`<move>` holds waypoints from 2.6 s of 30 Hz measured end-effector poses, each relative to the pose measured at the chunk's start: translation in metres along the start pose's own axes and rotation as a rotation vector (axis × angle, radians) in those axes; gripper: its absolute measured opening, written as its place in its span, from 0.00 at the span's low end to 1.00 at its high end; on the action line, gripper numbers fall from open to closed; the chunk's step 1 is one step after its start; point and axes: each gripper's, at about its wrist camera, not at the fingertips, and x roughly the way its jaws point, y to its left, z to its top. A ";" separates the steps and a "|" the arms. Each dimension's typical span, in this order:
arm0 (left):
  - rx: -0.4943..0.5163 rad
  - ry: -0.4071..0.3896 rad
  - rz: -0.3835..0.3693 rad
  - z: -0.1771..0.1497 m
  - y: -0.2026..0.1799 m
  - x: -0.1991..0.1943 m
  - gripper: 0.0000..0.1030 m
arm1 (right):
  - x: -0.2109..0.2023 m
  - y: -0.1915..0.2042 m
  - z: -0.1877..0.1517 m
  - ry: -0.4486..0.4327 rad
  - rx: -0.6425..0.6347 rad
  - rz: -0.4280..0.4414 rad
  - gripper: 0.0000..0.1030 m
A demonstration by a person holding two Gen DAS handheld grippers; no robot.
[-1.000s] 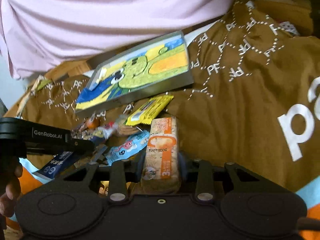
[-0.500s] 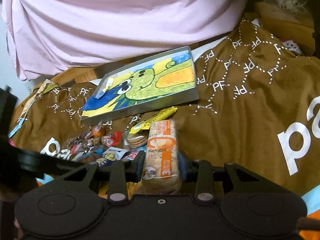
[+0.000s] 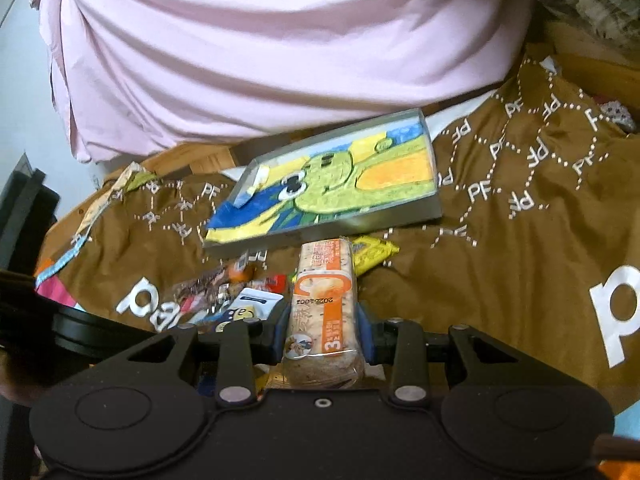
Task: Organize snacks
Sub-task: 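Close the left tool on the navy stick pack while the right tool grasps the rice-cracker bar, then carry both snacks into the metal tray and open both tools, then lift both tools away from the tray back over the snack pile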
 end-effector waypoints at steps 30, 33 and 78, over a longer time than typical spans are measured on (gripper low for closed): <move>-0.139 -0.437 0.077 0.195 -0.012 0.107 0.31 | 0.194 -0.075 0.120 -0.159 0.028 -0.043 0.36; -0.127 -0.420 0.084 0.195 -0.011 0.125 0.31 | 0.211 -0.074 0.113 -0.133 0.005 -0.060 0.36; -0.195 -0.676 0.113 0.098 0.019 -0.048 1.00 | 0.042 -0.014 0.090 -0.462 -0.071 -0.113 0.99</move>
